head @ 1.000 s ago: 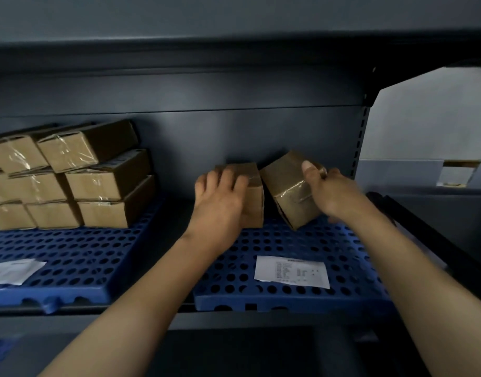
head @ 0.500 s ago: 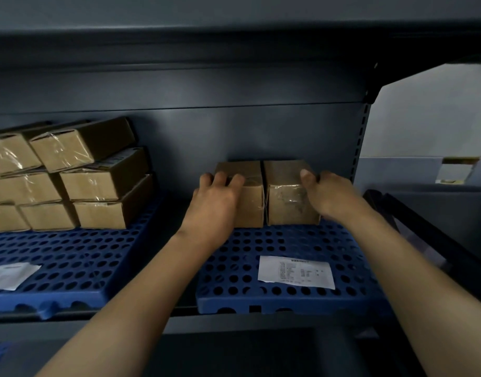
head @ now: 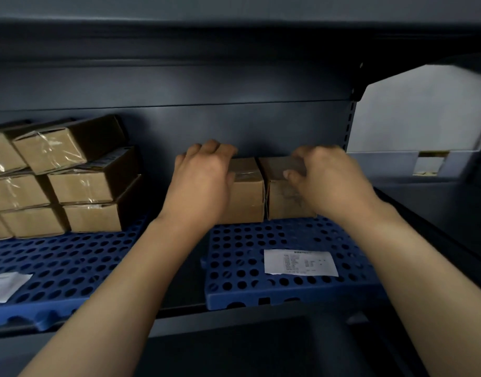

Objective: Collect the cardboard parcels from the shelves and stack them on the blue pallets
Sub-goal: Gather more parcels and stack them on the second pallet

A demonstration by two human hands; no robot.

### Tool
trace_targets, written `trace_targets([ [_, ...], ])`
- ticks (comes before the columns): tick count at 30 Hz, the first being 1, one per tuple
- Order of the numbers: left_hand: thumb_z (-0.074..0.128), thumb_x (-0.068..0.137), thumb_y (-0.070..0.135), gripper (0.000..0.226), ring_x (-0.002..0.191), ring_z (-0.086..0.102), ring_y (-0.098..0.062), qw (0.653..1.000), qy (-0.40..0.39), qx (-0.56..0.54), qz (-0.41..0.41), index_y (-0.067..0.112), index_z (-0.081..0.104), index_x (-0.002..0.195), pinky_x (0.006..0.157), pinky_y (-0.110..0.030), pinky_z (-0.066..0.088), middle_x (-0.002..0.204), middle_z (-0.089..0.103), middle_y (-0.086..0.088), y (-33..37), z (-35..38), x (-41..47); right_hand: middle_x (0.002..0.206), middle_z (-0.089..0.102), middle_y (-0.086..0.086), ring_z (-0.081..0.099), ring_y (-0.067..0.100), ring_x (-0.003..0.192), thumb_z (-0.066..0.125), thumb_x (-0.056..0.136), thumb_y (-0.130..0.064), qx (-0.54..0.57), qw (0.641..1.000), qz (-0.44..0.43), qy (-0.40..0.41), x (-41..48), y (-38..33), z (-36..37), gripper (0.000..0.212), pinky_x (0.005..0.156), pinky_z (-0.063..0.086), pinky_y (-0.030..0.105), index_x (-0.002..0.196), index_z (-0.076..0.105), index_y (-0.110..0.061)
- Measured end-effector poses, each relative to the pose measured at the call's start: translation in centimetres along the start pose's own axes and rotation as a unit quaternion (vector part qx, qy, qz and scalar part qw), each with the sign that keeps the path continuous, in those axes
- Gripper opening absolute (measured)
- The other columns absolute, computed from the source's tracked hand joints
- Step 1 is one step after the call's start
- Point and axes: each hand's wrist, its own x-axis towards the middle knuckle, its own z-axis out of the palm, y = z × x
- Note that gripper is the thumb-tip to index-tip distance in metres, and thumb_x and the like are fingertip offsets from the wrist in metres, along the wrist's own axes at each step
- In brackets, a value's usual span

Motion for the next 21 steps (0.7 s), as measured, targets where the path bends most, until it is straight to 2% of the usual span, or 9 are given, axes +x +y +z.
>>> trace_targets([
  [6, 0.058, 0.087, 0.009, 0.028, 0.101, 0.056, -0.029, 0.997, 0.031, -0.064, 0.013, 0.011, 0.061, 0.114, 0.089, -0.042, 0.045, 0.109, 0.062, -0.011, -0.5, -2.1, -0.3, 0.107, 0.066, 0.016, 0.059, 0.029, 0.099, 0.054, 0.094, -0.025, -0.002, 1.000, 0.011, 0.004, -1.3, -1.0, -1.1, 0.031, 0.081, 0.052, 0.040, 0.114, 0.061, -0.003],
  [9, 0.059, 0.086, 0.008, 0.024, 0.097, 0.057, -0.028, 0.994, 0.008, -0.091, 0.064, 0.011, 0.063, 0.109, 0.086, -0.043, 0.046, 0.102, 0.064, -0.009, 0.4, -1.9, -1.0, 0.110, 0.064, 0.016, 0.058, 0.030, 0.101, 0.053, 0.095, -0.023, -0.019, 0.999, 0.043, -0.014, -2.2, -1.6, -1.2, 0.030, 0.082, 0.052, 0.039, 0.117, 0.061, -0.005],
  [12, 0.058, 0.086, 0.008, 0.021, 0.094, 0.056, -0.028, 0.988, -0.021, -0.112, 0.103, 0.011, 0.064, 0.106, 0.084, -0.044, 0.046, 0.099, 0.064, -0.008, 1.4, -1.4, -1.7, 0.106, 0.062, 0.016, 0.057, 0.030, 0.097, 0.052, 0.095, -0.020, -0.056, 0.995, 0.079, -0.039, -3.1, -1.7, -0.9, 0.026, 0.074, 0.049, 0.032, 0.116, 0.061, -0.008],
  [16, 0.058, 0.087, 0.009, 0.020, 0.097, 0.054, -0.028, 0.982, -0.046, -0.131, 0.126, 0.010, 0.063, 0.106, 0.086, -0.044, 0.043, 0.101, 0.063, -0.008, 2.8, -1.2, -2.7, 0.113, 0.062, 0.012, 0.057, 0.029, 0.102, 0.050, 0.096, -0.020, -0.095, 0.985, 0.123, -0.080, -4.8, -1.5, -1.0, 0.027, 0.077, 0.048, 0.032, 0.120, 0.059, -0.011],
  [21, 0.056, 0.087, 0.013, 0.019, 0.099, 0.052, -0.028, 0.977, -0.065, -0.127, 0.157, 0.012, 0.063, 0.106, 0.087, -0.039, 0.038, 0.102, 0.062, -0.006, 5.4, -1.8, -4.3, 0.109, 0.065, 0.009, 0.058, 0.029, 0.101, 0.054, 0.092, -0.022, -0.159, 0.982, 0.090, -0.045, -8.3, -0.9, -2.3, 0.025, 0.073, 0.041, 0.031, 0.115, 0.060, -0.014],
])
